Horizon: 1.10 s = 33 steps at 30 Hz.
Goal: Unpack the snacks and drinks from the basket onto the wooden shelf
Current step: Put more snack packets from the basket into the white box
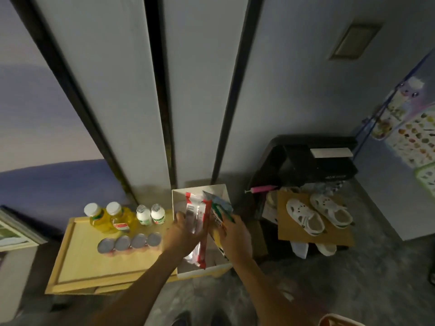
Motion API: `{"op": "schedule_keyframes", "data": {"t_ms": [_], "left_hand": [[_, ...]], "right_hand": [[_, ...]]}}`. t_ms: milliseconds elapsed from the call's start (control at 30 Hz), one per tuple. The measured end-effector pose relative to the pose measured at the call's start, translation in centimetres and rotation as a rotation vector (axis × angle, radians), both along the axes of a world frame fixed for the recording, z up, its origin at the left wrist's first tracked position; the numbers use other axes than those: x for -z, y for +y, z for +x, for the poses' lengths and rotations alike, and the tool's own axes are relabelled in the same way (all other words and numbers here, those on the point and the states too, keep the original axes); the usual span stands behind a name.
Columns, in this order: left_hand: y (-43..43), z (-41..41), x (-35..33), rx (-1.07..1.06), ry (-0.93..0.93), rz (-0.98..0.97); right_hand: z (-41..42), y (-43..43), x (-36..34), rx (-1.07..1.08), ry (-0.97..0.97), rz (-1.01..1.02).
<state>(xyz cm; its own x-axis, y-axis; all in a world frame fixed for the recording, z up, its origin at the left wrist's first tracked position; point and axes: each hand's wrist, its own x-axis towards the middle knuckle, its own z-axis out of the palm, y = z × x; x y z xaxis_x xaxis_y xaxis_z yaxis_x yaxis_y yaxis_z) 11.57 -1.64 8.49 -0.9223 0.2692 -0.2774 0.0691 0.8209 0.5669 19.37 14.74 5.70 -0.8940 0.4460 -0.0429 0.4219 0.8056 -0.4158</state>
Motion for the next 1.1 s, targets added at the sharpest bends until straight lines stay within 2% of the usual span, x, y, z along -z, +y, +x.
{"op": "schedule_keyframes", "data": {"t_ms": [100,300,400,500,567,633,733,967,1100], "left_hand": [[1.1,0.1,3.1,0.014,0.002,0.0],[2.3,0.8,8.3,0.021,-0.105,-0.135],[2.7,1.6,9.0,-0.017,-0.109,-0.164],[2.5,1.7,9.3,0.034,-0.063,-0.172],[2.3,1.3,8.8,0.021,-0.112,-0.165],[2.1,0.9,7.6,-0.003,-0.13,-0.122],[1.4,-0.2,5.0,0.051,-0.06,-0.053],[-1.3,-4.3,-3.7,0.083,0.199,-0.145],[-4.1,-6.0,-10.1,0.073,0.342,-0.141]], "right_hand": [[0.1,-0.2,2.7,-0.015,-0.032,-0.021],[0.4,0.4,6.7,-0.03,-0.09,-0.104],[0.3,0.8,7.9,-0.04,-0.121,-0.067],[0.3,1.0,7.8,-0.087,-0.175,-0.007],[0.3,0.9,7.1,-0.096,-0.186,-0.005],[0.1,0.9,5.9,-0.07,-0.179,-0.009],[-0.3,1.5,3.4,-0.046,-0.146,0.02],[-2.0,3.8,-7.1,0.011,-0.165,0.171],[-3.2,3.5,-13.6,0.071,-0.098,0.193]]}}
